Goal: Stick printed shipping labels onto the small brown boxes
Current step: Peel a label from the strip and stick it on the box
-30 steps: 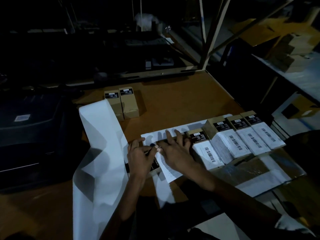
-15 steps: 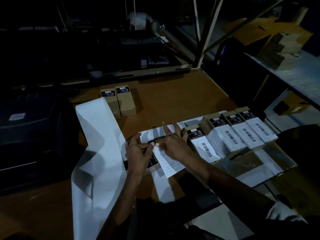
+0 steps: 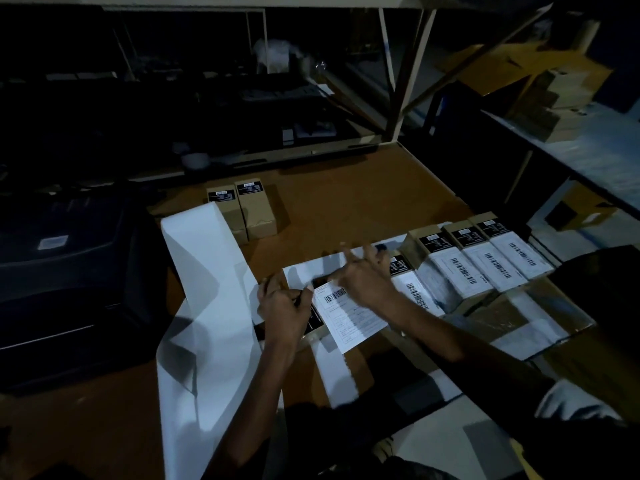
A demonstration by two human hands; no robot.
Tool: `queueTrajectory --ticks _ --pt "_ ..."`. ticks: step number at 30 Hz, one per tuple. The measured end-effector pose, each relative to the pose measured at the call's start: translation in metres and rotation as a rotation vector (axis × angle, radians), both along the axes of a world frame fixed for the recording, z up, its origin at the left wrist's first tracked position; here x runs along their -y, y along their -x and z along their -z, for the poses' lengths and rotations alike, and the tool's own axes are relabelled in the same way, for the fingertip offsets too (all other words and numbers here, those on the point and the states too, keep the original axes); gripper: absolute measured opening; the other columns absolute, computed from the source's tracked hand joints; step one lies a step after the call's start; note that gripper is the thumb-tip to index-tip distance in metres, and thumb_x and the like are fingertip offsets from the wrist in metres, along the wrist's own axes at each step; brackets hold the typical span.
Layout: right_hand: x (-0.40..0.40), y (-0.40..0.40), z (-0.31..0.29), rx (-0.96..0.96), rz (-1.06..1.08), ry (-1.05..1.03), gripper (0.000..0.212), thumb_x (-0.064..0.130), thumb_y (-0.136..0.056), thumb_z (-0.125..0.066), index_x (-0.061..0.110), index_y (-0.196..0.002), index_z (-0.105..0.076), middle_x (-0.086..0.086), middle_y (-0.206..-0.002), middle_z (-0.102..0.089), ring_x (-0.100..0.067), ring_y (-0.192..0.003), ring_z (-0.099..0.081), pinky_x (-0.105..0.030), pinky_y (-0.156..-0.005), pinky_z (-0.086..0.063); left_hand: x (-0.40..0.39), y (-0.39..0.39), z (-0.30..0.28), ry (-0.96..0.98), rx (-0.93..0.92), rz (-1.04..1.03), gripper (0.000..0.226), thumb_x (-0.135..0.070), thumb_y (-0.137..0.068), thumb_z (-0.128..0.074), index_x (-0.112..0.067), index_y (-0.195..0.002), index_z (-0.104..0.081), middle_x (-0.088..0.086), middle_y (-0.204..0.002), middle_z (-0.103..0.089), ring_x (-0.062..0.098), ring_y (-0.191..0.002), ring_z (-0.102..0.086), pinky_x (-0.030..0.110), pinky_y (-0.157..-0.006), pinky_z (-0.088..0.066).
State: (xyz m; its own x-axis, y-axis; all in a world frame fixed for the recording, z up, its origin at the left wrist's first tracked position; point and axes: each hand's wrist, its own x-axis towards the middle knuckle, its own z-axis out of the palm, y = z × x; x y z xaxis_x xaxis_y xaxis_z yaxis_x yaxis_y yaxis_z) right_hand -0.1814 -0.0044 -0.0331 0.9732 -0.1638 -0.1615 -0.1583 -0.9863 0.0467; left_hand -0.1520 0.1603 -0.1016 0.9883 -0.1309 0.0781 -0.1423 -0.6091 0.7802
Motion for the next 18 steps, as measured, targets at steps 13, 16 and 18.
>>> queueTrajectory --ticks 13,16,18 --pt "0.02 0.021 0.02 0.383 0.237 -0.423 0.034 0.025 -0.105 -0.046 0.026 -0.137 -0.057 -0.013 -0.121 -0.068 -0.036 -0.123 -0.054 -0.05 -0.1 -0.045 -0.002 0.01 -0.016 -0.224 0.129 0.066 0.028 -0.034 -0.099 -0.056 -0.017 -0.103 -0.077 0.003 -0.143 -0.054 0.024 -0.134 -0.043 0.045 -0.113 -0.031" --pt "0.022 0.04 0.024 0.444 0.271 -0.533 0.039 0.011 -0.099 -0.055 0.026 -0.135 -0.057 -0.014 -0.12 -0.068 -0.03 -0.11 -0.064 -0.044 -0.092 -0.055 -0.008 0.017 -0.026 -0.13 0.142 0.222 0.03 -0.032 -0.098 -0.058 -0.021 -0.125 -0.066 0.001 -0.135 -0.062 0.021 -0.124 -0.055 0.041 -0.109 -0.041" --pt "0.023 0.053 0.023 0.369 0.239 -0.581 0.057 0.002 -0.093 -0.06 0.031 -0.14 -0.049 -0.009 -0.127 -0.066 -0.024 -0.116 -0.063 -0.04 -0.096 -0.055 -0.014 0.021 -0.029 -0.065 0.081 0.329 0.044 -0.04 -0.094 -0.064 -0.028 -0.135 -0.056 -0.002 -0.137 -0.06 0.019 -0.124 -0.057 0.047 -0.107 -0.045"
